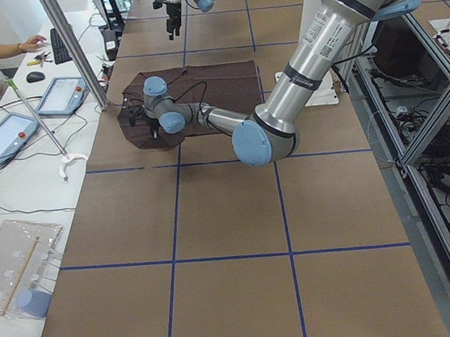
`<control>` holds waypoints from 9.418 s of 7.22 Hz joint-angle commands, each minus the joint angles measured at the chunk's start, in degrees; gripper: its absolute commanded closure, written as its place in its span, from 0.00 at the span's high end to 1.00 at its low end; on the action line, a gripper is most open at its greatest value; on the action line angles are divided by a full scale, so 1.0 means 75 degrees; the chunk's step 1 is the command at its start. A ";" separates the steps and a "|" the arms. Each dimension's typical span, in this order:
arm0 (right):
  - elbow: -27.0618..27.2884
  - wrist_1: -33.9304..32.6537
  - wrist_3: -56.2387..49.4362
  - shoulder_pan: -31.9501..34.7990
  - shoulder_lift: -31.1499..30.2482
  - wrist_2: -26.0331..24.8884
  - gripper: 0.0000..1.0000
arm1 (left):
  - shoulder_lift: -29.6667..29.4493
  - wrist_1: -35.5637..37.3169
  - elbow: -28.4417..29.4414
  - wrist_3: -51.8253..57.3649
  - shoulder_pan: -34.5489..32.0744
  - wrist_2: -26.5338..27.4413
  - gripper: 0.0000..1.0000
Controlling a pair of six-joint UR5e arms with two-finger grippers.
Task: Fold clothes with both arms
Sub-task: 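Fold the other sleeve inward with the left gripper while the right gripper lowers, then move both grippers to the shirt hem corners nearest the robot, then grasp the hem corners with both grippers, then lift the hem with both grippers and fold it toward the collar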
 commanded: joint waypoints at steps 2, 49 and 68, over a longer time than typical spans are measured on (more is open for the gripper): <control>-0.0043 -0.0003 -0.0013 -0.0170 -0.0007 -0.0207 1.00 | -0.1068 -0.0097 0.1083 -0.0908 0.0592 0.0837 0.00; 0.5277 -0.2499 0.6092 -0.6429 -0.2714 -0.5375 0.00 | 0.4144 0.3805 -0.6882 -0.5068 0.5316 0.3010 0.46; 0.1617 -0.2452 0.3387 -0.2295 0.0432 -0.3454 0.00 | 0.3059 0.3913 -0.6409 -0.2913 0.2238 0.2681 0.00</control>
